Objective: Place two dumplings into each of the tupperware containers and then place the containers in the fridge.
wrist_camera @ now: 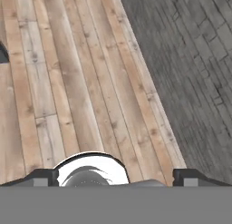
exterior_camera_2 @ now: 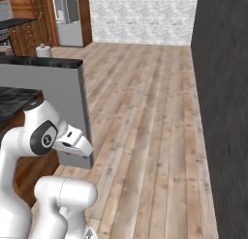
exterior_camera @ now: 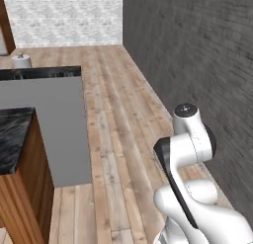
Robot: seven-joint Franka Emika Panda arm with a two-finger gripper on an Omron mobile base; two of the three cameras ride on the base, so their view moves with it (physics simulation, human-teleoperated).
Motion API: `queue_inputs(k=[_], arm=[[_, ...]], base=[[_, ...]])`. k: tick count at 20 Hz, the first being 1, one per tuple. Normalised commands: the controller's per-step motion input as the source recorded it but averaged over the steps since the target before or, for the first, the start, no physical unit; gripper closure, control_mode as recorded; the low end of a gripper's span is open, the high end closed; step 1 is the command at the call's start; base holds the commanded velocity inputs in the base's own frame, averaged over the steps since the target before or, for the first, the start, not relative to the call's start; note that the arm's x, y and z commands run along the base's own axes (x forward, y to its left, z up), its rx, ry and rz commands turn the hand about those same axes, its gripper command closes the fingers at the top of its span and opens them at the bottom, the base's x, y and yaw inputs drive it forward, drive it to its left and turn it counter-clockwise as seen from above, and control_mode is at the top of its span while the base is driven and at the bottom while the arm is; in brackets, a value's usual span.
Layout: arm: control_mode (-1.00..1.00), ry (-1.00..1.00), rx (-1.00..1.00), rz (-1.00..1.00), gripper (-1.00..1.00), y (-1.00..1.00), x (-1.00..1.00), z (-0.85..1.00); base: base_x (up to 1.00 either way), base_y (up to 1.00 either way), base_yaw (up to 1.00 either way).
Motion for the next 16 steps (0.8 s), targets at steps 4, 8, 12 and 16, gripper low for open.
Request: queue_inputs(k=[4,8,12,16], arm=[[1.0,0.0,0.0,0.0,-1.0,0.0,0.0,0.0],[1.0,0.0,0.0,0.0,-1.0,0.0,0.0,0.0],[1.0,0.0,0.0,0.0,-1.0,0.0,0.0,0.0],[1.0,0.0,0.0,0.0,-1.0,0.0,0.0,0.0]], base=[[-0.18,0.73,-0.08],[-0.49,0.7,-0.09],[-0.83,0.62,-0.06],[-0.78,0.73,-0.05]])
